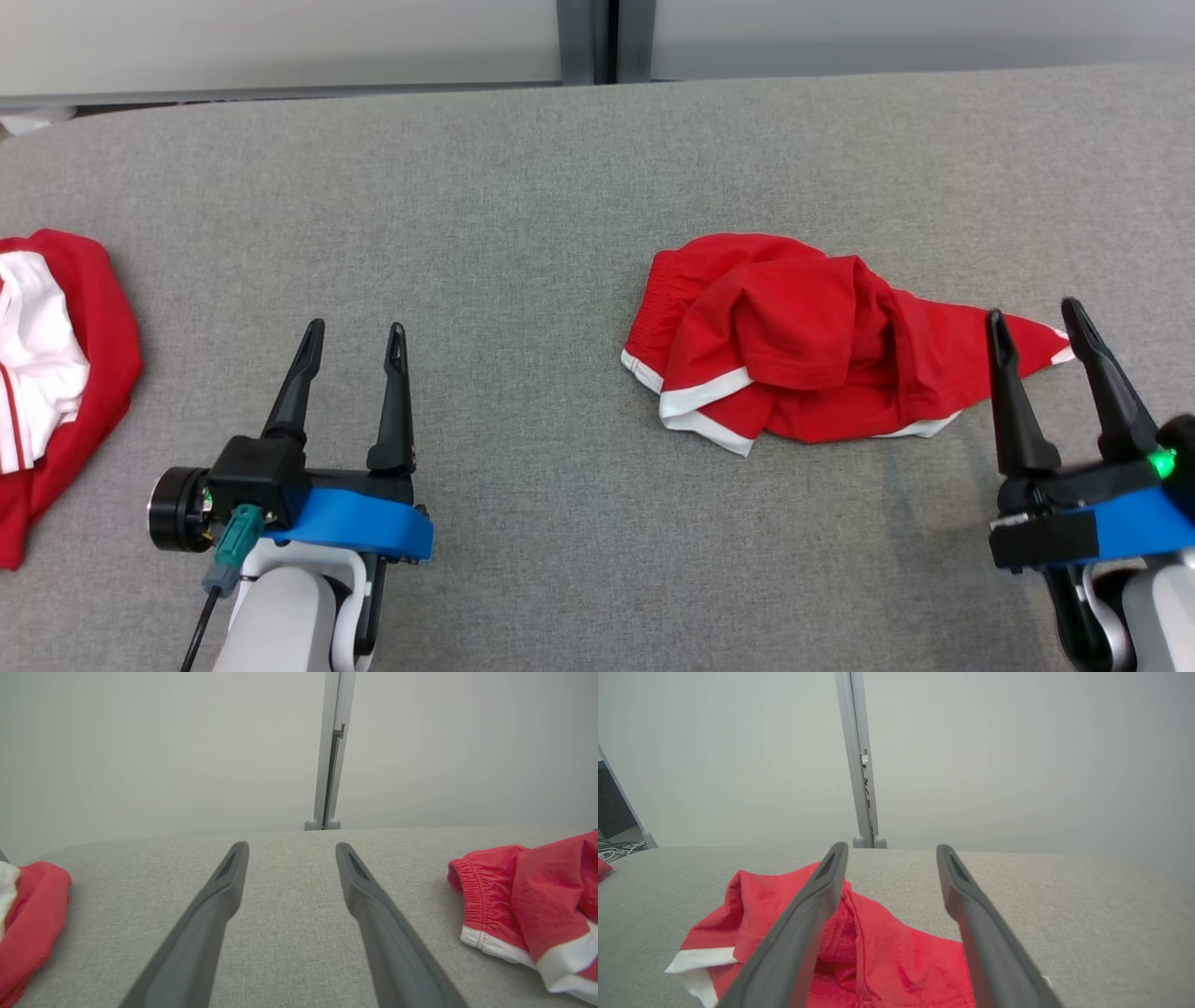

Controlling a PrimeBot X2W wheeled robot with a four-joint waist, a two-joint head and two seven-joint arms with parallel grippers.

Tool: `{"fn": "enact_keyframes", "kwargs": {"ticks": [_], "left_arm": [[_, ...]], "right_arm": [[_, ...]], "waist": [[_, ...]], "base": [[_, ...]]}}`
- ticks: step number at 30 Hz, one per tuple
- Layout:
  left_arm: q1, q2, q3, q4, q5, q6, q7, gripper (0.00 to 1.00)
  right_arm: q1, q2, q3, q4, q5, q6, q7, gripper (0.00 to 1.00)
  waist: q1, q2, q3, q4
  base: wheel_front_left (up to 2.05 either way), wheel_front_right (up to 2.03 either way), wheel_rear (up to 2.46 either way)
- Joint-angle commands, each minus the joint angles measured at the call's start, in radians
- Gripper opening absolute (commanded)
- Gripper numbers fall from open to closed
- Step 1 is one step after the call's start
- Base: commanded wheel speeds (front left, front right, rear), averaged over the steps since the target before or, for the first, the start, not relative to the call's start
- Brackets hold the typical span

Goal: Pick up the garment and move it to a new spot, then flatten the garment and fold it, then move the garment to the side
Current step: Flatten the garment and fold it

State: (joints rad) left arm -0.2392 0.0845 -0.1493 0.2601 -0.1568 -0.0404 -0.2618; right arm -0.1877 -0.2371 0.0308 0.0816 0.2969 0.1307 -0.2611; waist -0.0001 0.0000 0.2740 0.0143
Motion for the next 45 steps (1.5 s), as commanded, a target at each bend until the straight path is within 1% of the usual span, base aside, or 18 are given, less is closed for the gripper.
{"fn": "enact_keyframes", "kwargs": {"ticks": [1,4,10,17,22,25,29,31,32,34,35,36,37,41,45], "left_arm": [[0.016,0.006,0.006,-0.006,0.008,0.005,-0.005,1.00],[0.028,0.012,0.014,-0.012,0.009,0.006,-0.005,1.00],[0.044,0.016,0.019,-0.019,0.008,0.009,-0.005,1.00],[0.044,0.015,0.016,-0.023,0.008,0.009,-0.005,1.00],[0.026,0.011,0.010,-0.026,0.010,0.005,-0.005,1.00],[0.010,0.007,0.000,-0.026,0.009,0.002,-0.005,1.00],[-0.006,0.001,-0.005,-0.027,0.009,-0.001,-0.005,1.00],[-0.014,-0.002,-0.008,-0.027,0.010,-0.001,-0.005,1.00],[-0.019,-0.004,-0.010,-0.025,0.011,-0.001,-0.005,1.00],[-0.021,-0.006,-0.011,-0.021,0.012,0.000,-0.005,1.00],[-0.023,-0.007,-0.011,-0.020,0.012,0.000,-0.005,1.00],[-0.025,-0.008,-0.011,-0.019,0.013,0.000,-0.005,1.00],[-0.026,-0.009,-0.011,-0.017,0.013,-0.001,-0.005,1.00],[-0.024,-0.010,-0.009,-0.014,0.012,-0.001,-0.005,1.00],[-0.009,-0.009,0.001,-0.017,0.013,0.004,-0.005,1.00]], "right_arm": [[0.034,0.012,-0.019,-0.012,-0.012,0.000,0.008,1.00],[0.076,0.035,-0.049,-0.041,-0.028,0.000,0.022,1.00],[0.114,0.070,-0.065,-0.090,-0.052,0.000,0.054,1.00],[0.113,0.060,-0.059,-0.091,-0.050,0.000,0.067,1.00],[0.094,0.053,-0.009,-0.070,-0.048,0.000,0.098,1.00],[0.074,0.050,0.070,-0.031,-0.036,0.000,0.120,1.00],[0.020,0.054,0.159,0.047,-0.008,0.000,0.114,1.00],[-0.014,0.056,0.182,0.089,0.006,0.000,0.102,1.00],[-0.043,0.058,0.197,0.130,0.018,0.000,0.090,1.00],[-0.069,0.061,0.212,0.166,0.043,0.000,0.083,1.00],[-0.082,0.057,0.219,0.179,0.051,0.000,0.078,0.43],[-0.096,0.049,0.226,0.186,0.058,0.000,0.069,0.05],[-0.101,0.045,0.232,0.194,0.065,0.000,0.064,0.00],[-0.100,0.027,0.221,0.178,0.065,0.000,0.035,0.00],[-0.066,-0.004,0.182,0.101,0.055,0.000,0.018,0.00]], "waist": [[0.0001,0.0000,-0.012,-0.006],[0.0001,0.0000,-0.023,-0.010],[0.0001,0.0000,-0.033,-0.013],[0.0001,0.0000,-0.033,-0.010],[0.0001,0.0000,-0.019,0.000],[0.0001,0.0000,-0.001,0.014],[0.0001,0.0000,0.022,0.029],[0.0001,0.0000,0.033,0.035],[0.0001,0.0000,0.038,0.039],[0.0001,0.0000,0.041,0.042],[0.0001,0.0000,0.041,0.042],[0.0001,0.0000,0.042,0.042],[0.0001,0.0000,0.042,0.042],[0.0001,0.0000,0.038,0.039],[0.0001,0.0000,0.030,0.024]], "base": [[0.00,0.00,0.00],[0.00,0.00,0.00],[0.00,0.00,0.00],[0.00,0.00,0.00],[0.00,0.00,0.00],[0.00,0.00,0.00],[0.00,0.00,0.00],[0.00,0.00,0.00],[0.00,0.00,0.00],[0.00,0.00,0.00],[0.00,0.00,0.00],[0.00,0.00,0.00],[0.00,0.00,0.00],[0.00,0.00,0.00],[0.00,0.00,0.00]]}}
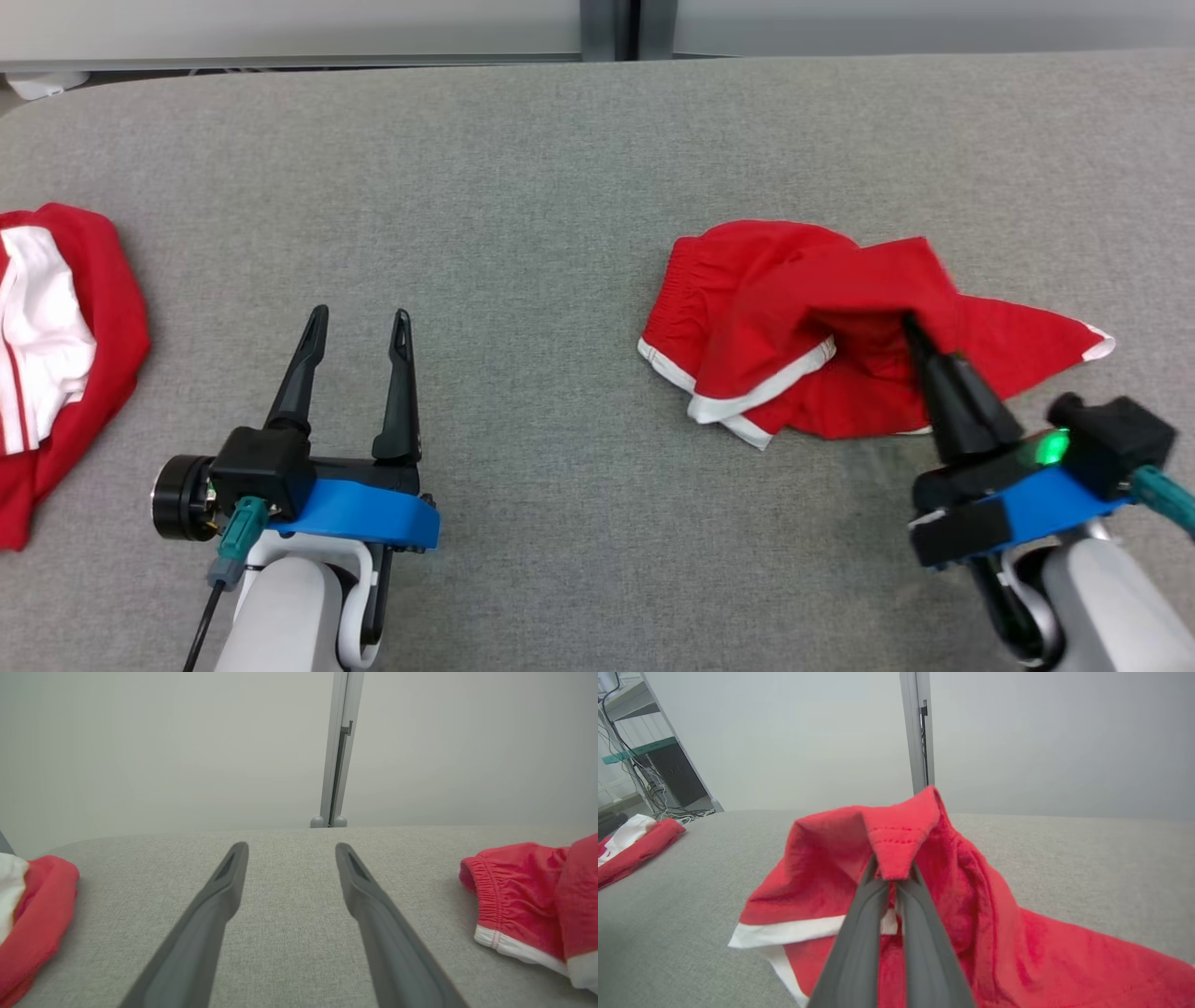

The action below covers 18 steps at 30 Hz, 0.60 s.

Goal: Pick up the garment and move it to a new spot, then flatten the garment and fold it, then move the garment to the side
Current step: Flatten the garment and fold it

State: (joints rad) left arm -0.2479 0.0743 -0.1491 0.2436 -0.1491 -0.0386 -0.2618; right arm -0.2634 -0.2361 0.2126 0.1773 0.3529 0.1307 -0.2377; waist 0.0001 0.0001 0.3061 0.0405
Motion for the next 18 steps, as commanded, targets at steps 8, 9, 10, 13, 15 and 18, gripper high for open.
{"fn": "enact_keyframes", "kwargs": {"ticks": [8,9,10,13,15,18], "left_arm": [[0.014,0.000,0.013,-0.011,0.008,0.000,-0.005,1.00],[0.014,-0.001,0.014,-0.012,0.008,0.000,-0.005,1.00],[0.014,-0.001,0.016,-0.014,0.008,0.001,-0.005,1.00],[0.015,-0.001,0.020,-0.016,0.009,0.000,-0.005,1.00],[0.012,-0.002,0.018,-0.018,0.011,-0.002,-0.005,1.00],[0.003,-0.004,0.013,-0.018,0.010,-0.005,-0.005,1.00]], "right_arm": [[0.085,-0.098,-0.149,-0.222,-0.028,0.000,0.086,0.00],[0.094,-0.106,-0.167,-0.251,-0.025,0.000,0.107,0.00],[0.102,-0.108,-0.183,-0.283,-0.029,0.000,0.126,0.00],[0.112,-0.132,-0.235,-0.351,-0.030,0.000,0.191,0.00],[0.107,-0.141,-0.256,-0.379,-0.025,0.000,0.228,0.00],[0.085,-0.159,-0.282,-0.396,-0.015,0.000,0.270,0.00]], "waist": [[-0.0001,-0.0001,-0.009,-0.035],[-0.0001,-0.0001,-0.008,-0.037],[-0.0001,-0.0001,-0.008,-0.041],[-0.0001,-0.0001,-0.005,-0.047],[-0.0001,-0.0001,-0.002,-0.048],[-0.0001,-0.0001,0.004,-0.042]], "base": [[0.00,0.00,0.00],[0.00,0.00,0.00],[0.00,0.00,0.00],[0.00,0.00,0.00],[0.00,0.00,0.00],[0.00,0.00,0.00]]}}
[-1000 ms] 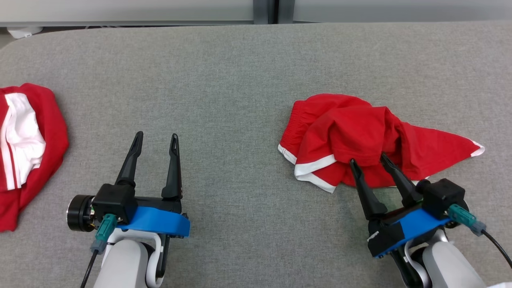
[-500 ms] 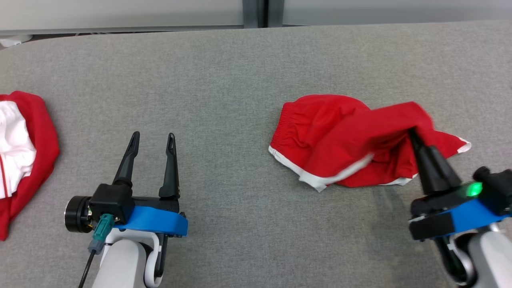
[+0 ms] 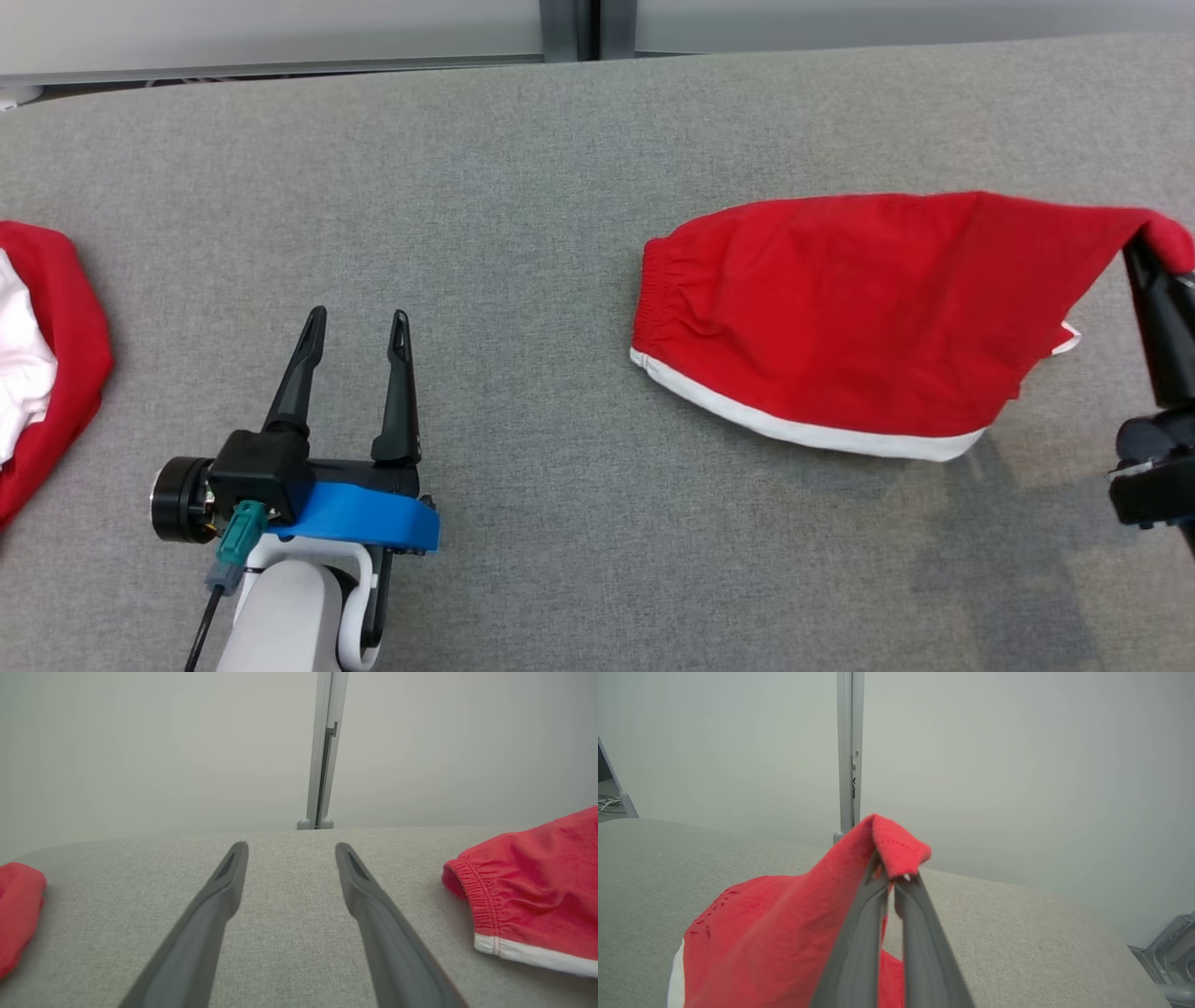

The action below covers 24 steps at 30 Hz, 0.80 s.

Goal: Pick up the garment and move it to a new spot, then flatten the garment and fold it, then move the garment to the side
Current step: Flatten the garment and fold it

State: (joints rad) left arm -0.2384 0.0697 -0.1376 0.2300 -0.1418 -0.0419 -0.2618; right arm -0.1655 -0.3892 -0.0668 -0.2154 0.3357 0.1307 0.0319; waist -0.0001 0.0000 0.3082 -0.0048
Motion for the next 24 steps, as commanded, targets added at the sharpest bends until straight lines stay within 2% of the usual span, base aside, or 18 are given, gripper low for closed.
{"fn": "enact_keyframes", "kwargs": {"ticks": [1,8,11,16,24], "left_arm": [[-0.011,0.000,0.000,-0.004,0.002,-0.004,-0.005,1.00],[-0.021,-0.006,-0.005,-0.005,0.000,-0.004,-0.005,1.00],[-0.027,-0.007,-0.007,-0.005,0.001,-0.005,-0.005,1.00],[-0.050,-0.010,-0.023,0.001,0.006,-0.011,-0.005,1.00],[-0.082,-0.015,-0.052,0.013,0.004,-0.018,-0.005,1.00]], "right_arm": [[-0.019,-0.010,-0.010,-0.005,0.006,0.000,0.010,0.00],[-0.070,-0.010,-0.064,-0.023,-0.009,0.000,0.024,0.00],[-0.098,0.010,-0.024,0.002,-0.008,0.000,0.042,0.00],[-0.170,0.037,0.095,0.136,0.013,0.000,0.059,0.00],[-0.314,0.096,0.268,0.412,0.064,0.000,-0.011,0.00]], "waist": [[0.0001,0.0000,0.004,0.006],[0.0001,0.0000,0.019,0.024],[0.0001,0.0000,0.030,0.026],[0.0001,0.0000,0.054,0.039],[0.0001,0.0000,0.089,0.070]], "base": [[0.00,0.00,0.00],[0.00,0.00,0.00],[0.00,0.00,0.00],[0.00,0.00,0.00],[0.00,0.00,0.00]]}}
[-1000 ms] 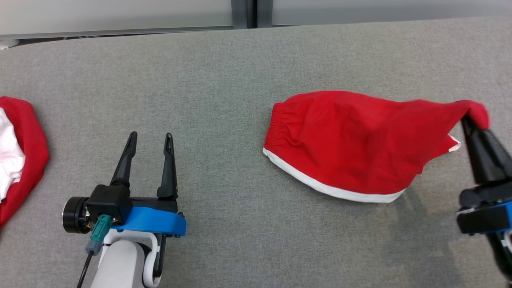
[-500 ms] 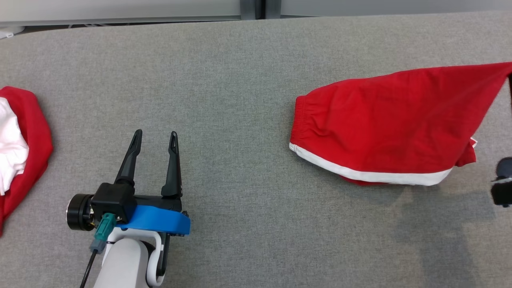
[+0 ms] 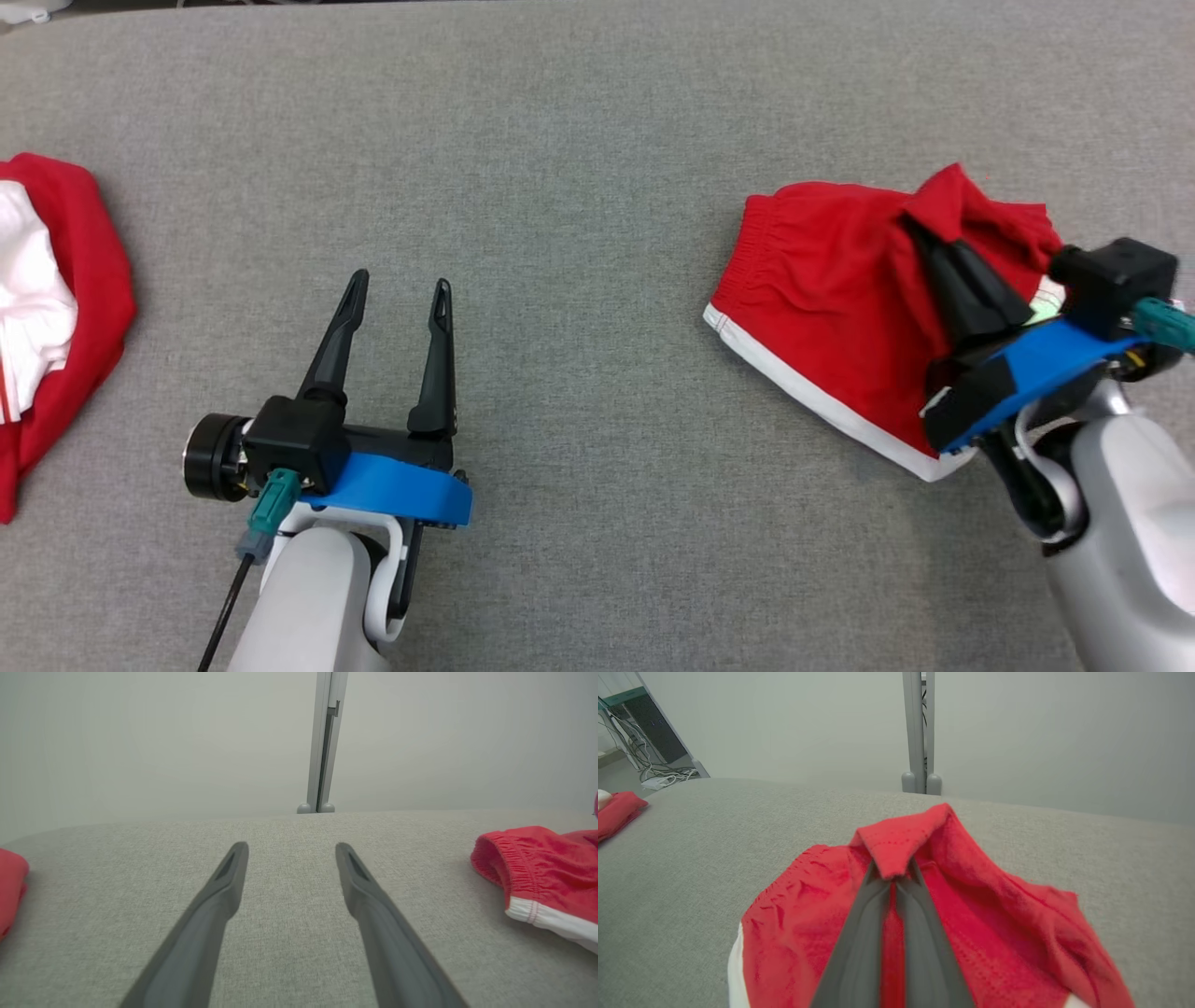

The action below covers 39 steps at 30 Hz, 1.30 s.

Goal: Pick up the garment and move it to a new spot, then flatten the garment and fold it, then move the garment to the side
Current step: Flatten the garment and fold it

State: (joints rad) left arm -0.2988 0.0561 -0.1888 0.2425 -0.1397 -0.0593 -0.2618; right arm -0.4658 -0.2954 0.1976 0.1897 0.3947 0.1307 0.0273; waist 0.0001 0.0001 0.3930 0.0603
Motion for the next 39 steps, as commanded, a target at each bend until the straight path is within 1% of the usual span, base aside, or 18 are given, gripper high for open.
{"fn": "enact_keyframes", "kwargs": {"ticks": [1,2,3,4,7,11,14,17,22,26,31,39], "left_arm": [[-0.023,-0.001,-0.002,0.002,0.000,-0.001,-0.005,1.00],[-0.022,-0.002,-0.002,0.003,-0.001,-0.001,-0.005,1.00],[-0.022,-0.002,-0.002,0.005,-0.002,0.000,-0.005,1.00],[-0.020,-0.002,-0.002,0.006,-0.003,0.001,-0.005,1.00],[-0.008,-0.003,0.000,0.009,-0.005,0.004,-0.005,1.00],[0.013,-0.003,0.010,0.011,-0.006,0.007,-0.005,1.00],[0.027,0.001,0.022,0.011,-0.003,0.007,-0.005,1.00],[0.041,0.007,0.036,0.006,-0.001,0.012,-0.005,1.00],[0.068,0.017,0.057,-0.003,0.006,0.021,-0.005,1.00],[0.091,0.026,0.066,-0.010,0.009,0.023,-0.005,1.00],[0.111,0.036,0.067,-0.013,0.010,0.019,-0.005,1.00],[0.114,0.038,0.060,-0.010,0.010,0.019,-0.005,1.00]], "right_arm": [[-0.028,0.009,0.015,0.040,0.009,0.000,-0.017,0.00],[-0.042,0.013,0.026,0.067,0.008,0.000,-0.035,0.00],[-0.052,0.021,0.038,0.091,0.014,0.000,-0.055,0.34],[-0.055,0.028,0.049,0.111,0.017,0.000,-0.075,1.00],[-0.040,0.028,0.073,0.135,0.014,0.000,-0.151,1.00],[0.022,0.016,0.079,0.096,0.001,0.000,-0.232,1.00],[0.085,0.008,0.046,0.033,-0.010,0.000,-0.261,1.00],[0.158,0.010,-0.017,-0.036,-0.031,0.000,-0.273,1.00],[0.275,0.042,-0.155,-0.117,-0.068,0.000,-0.276,1.00],[0.346,0.065,-0.230,-0.159,-0.094,0.000,-0.254,1.00],[0.396,0.096,-0.267,-0.211,-0.115,0.000,-0.222,1.00],[0.413,0.120,-0.279,-0.248,-0.128,0.000,-0.197,1.00]], "waist": [[-0.0001,-0.0001,0.007,0.008],[-0.0001,-0.0001,0.008,0.009],[-0.0001,-0.0001,0.007,0.010],[-0.0001,-0.0001,0.006,0.011],[-0.0001,-0.0001,-0.005,0.011],[-0.0001,-0.0001,-0.027,0.002],[-0.0001,-0.0001,-0.048,-0.012],[-0.0001,-0.0001,-0.068,-0.026],[-0.0001,-0.0001,-0.108,-0.045],[-0.0001,-0.0001,-0.136,-0.057],[-0.0001,-0.0001,-0.150,-0.065],[-0.0001,-0.0001,-0.155,-0.067]], "base": [[0.00,0.00,0.00],[0.00,0.00,0.00],[0.00,0.00,0.00],[0.00,0.00,0.00],[0.00,0.00,0.00],[0.00,0.00,0.00],[0.00,0.00,0.00],[0.00,0.00,0.00],[0.00,0.00,0.00],[0.00,0.00,0.00],[0.00,0.00,0.00],[0.00,0.00,0.00]]}}
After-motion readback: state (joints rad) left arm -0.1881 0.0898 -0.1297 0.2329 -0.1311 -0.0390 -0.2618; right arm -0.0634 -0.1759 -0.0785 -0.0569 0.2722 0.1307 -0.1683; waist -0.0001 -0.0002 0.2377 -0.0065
